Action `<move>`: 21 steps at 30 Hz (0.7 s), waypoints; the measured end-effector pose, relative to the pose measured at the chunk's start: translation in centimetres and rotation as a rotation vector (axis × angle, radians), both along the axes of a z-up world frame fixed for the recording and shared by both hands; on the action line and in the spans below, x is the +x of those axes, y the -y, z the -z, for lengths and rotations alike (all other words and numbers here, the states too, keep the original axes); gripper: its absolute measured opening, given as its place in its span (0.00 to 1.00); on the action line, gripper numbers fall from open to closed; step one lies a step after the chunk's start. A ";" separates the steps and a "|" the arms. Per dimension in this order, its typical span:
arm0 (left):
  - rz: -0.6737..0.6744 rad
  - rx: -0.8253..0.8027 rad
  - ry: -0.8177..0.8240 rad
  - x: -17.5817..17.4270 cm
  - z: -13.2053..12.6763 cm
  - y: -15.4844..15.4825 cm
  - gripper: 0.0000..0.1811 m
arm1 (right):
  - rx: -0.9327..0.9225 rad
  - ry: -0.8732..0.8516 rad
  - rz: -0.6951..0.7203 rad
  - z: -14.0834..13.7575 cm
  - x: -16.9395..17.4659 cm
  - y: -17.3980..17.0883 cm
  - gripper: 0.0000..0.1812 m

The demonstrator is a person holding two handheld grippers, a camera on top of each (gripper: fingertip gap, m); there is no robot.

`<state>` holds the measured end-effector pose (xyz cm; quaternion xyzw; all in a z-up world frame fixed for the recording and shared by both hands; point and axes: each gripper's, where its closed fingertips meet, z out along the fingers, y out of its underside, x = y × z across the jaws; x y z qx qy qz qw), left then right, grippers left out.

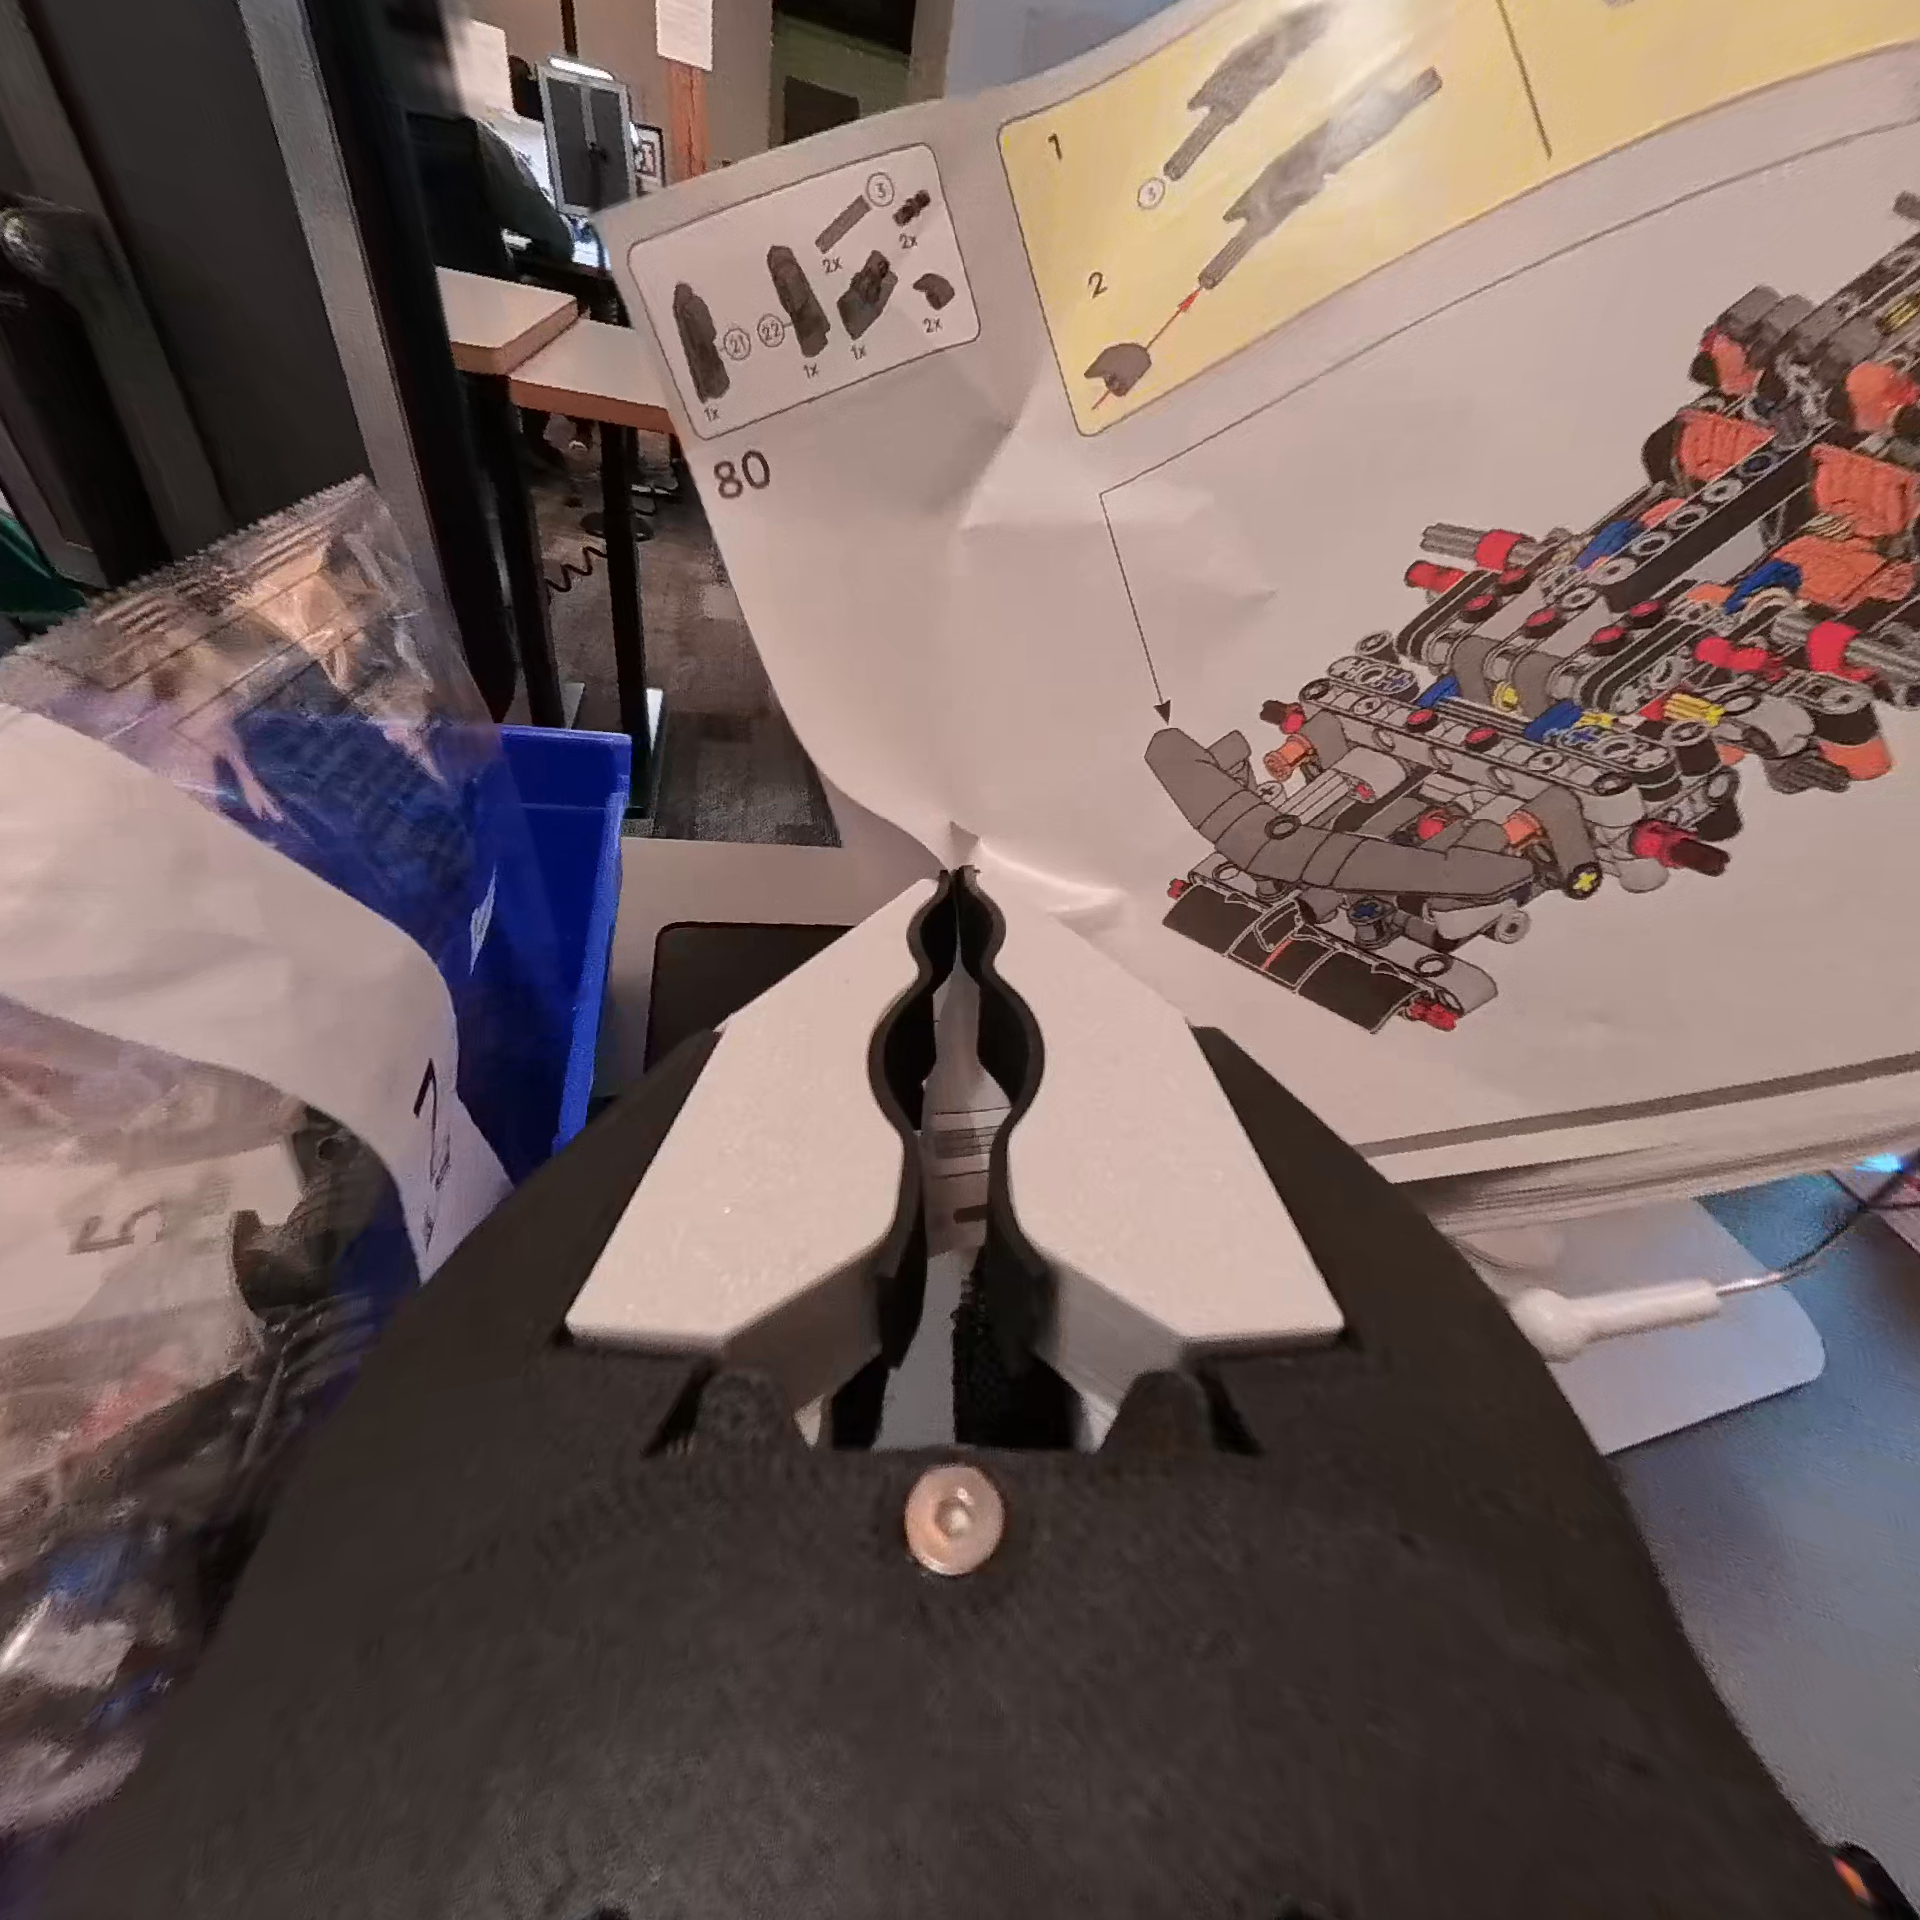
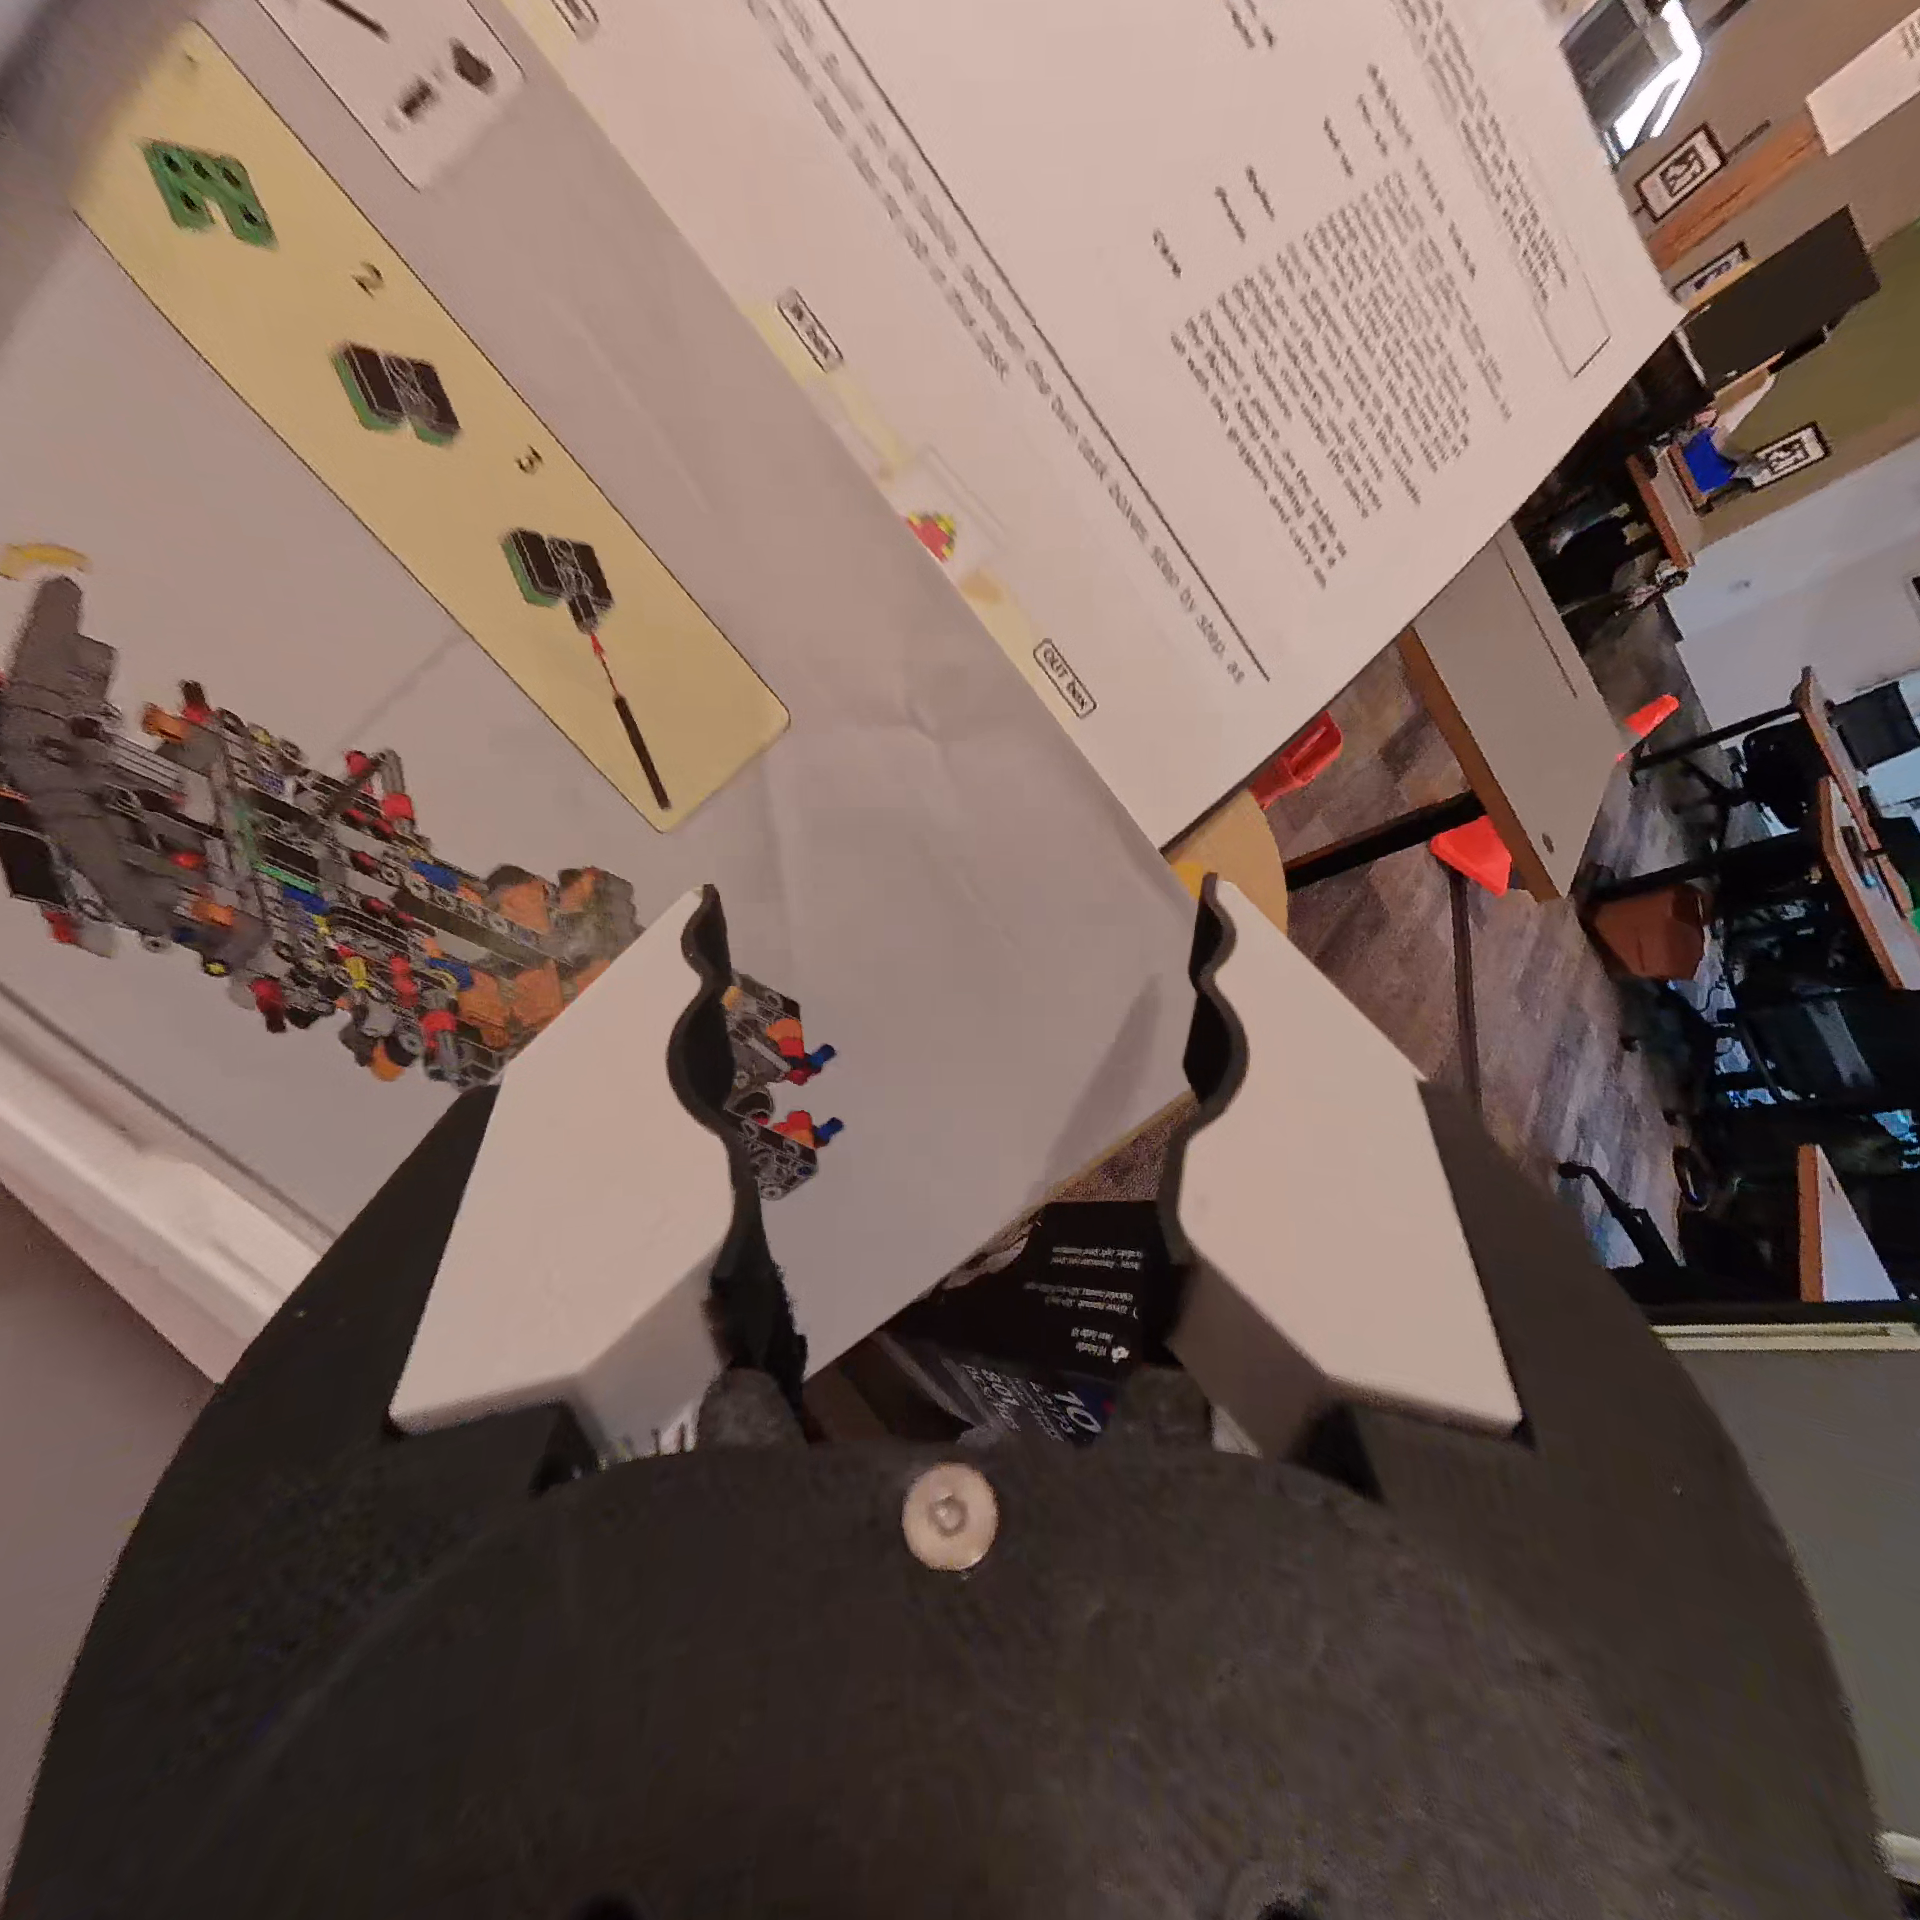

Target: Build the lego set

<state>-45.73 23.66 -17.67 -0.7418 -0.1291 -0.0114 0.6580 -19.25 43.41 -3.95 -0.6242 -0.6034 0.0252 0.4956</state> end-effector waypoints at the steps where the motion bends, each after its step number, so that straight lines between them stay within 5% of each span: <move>1: 0.002 -0.004 -0.004 0.0 0.1 -0.2 0.00 | -0.005 0.006 -0.001 0.3 0.1 -0.3 0.48; 13: 0.090 -0.039 0.030 1.4 1.7 -2.0 0.00 | -0.018 0.011 -0.017 1.1 0.3 0.1 0.41; 21: 0.175 -0.072 0.120 2.1 2.4 -3.0 0.06 | 0.042 -0.013 -0.059 -1.6 2.5 5.1 0.38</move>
